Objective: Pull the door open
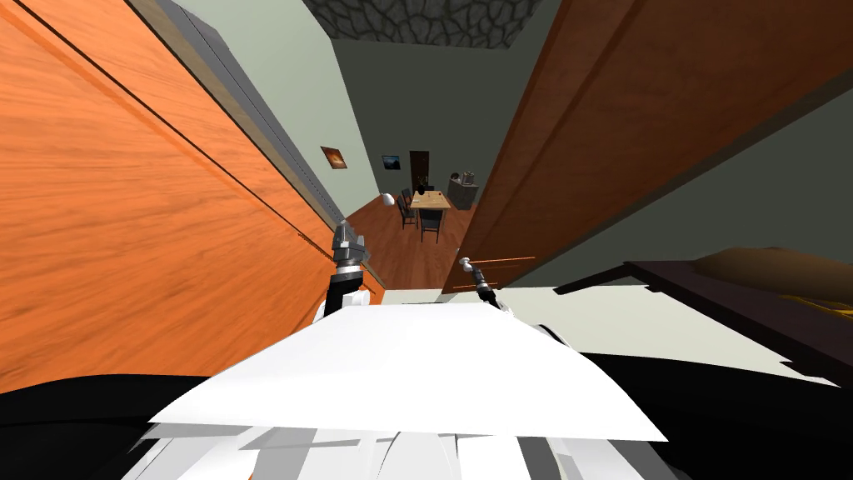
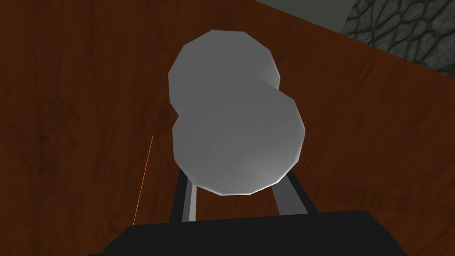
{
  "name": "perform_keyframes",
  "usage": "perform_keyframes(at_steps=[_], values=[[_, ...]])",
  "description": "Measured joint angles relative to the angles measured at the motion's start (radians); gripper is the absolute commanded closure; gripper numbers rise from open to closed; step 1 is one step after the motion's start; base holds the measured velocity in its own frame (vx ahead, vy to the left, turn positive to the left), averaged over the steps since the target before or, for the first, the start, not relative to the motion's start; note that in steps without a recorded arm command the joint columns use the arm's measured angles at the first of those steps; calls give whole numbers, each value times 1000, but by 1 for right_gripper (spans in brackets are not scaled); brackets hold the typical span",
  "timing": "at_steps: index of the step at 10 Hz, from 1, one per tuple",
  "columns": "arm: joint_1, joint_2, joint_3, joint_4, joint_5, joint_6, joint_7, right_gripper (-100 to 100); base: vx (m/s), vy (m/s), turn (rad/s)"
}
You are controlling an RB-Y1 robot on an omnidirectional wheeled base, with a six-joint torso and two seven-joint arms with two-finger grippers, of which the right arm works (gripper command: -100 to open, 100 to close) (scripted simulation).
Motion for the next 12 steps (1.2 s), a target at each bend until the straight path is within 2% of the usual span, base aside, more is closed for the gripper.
perform_keyframes(at_steps=[1,2,3,4,5,6,7,8,9,10,11,12], values=[[10,3,-2,-18,-5,11,-23,100,-33,-32,20],[0,7,-2,-10,-6,17,-39,100,-45,-28,78],[2,7,-2,-17,-10,26,-63,100,-37,-18,56],[14,4,-2,-38,-13,34,-83,100,-18,-8,0],[-4,5,-1,-8,-13,22,-92,100,-13,0,-3],[-2,5,-1,-10,-13,20,-93,100,-5,7,-1],[12,4,-2,-35,-14,32,-93,100,2,3,-27],[0,8,-3,-14,-14,24,-91,100,8,7,-5],[-21,6,-2,33,-14,-1,-93,100,-21,-25,60],[36,3,-3,-74,-18,46,-111,100,-47,-26,53],[-16,6,-1,10,-19,12,-129,100,-51,-27,108],[-26,5,-2,40,-23,-10,-155,100,-62,-42,102]])
